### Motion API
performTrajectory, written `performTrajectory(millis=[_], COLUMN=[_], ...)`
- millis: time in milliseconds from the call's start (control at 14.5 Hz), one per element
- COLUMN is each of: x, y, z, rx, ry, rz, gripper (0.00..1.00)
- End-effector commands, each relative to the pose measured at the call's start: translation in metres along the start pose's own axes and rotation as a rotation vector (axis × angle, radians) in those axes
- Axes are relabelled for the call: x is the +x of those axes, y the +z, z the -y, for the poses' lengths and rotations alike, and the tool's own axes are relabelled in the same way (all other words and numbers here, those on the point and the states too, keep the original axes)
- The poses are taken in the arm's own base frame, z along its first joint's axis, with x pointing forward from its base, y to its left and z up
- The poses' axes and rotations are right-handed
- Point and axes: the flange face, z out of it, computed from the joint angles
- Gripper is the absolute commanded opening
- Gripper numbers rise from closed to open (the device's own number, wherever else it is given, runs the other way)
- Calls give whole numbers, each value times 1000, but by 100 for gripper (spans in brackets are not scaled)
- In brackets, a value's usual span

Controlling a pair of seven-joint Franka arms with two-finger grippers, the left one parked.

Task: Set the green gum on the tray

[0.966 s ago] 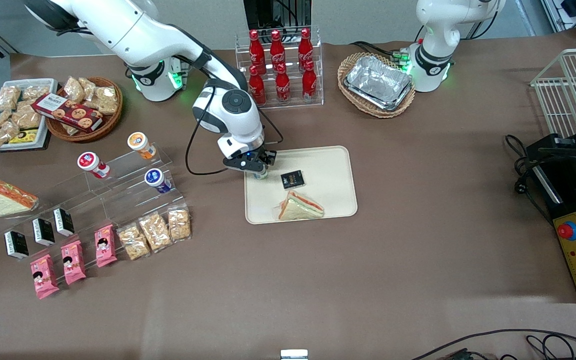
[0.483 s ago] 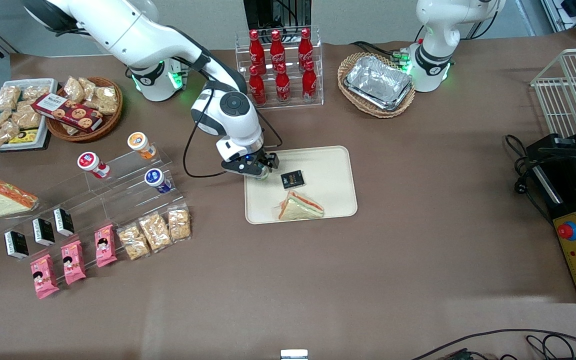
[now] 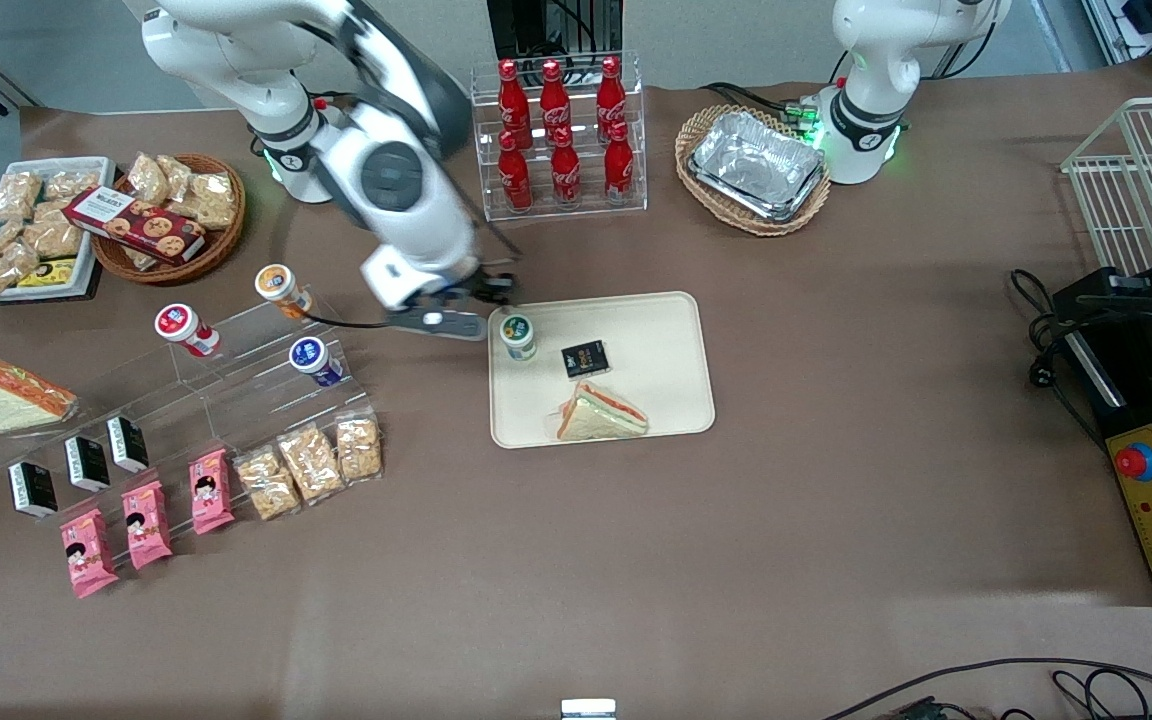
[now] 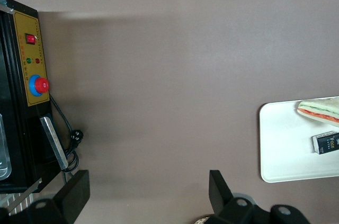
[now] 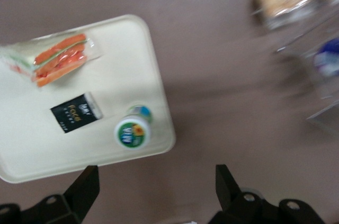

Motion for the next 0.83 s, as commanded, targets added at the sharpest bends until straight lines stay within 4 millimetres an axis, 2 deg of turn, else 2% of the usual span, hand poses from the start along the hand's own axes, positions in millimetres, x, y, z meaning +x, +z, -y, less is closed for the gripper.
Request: performTrajectory(millis=[0,207,345,414,552,759], x=[57,96,109,114,118,130], y=[-82,-129,-148,-155,-170,-187], z=[-90,-188,-251,-275,-314,-350], rx=[-5,11,28,25,32,40], ry=[-103,-198,-219,-210,-187,-133], rz=[50,29,7,-8,-43,-85], gripper=[98,98,99,99,99,99])
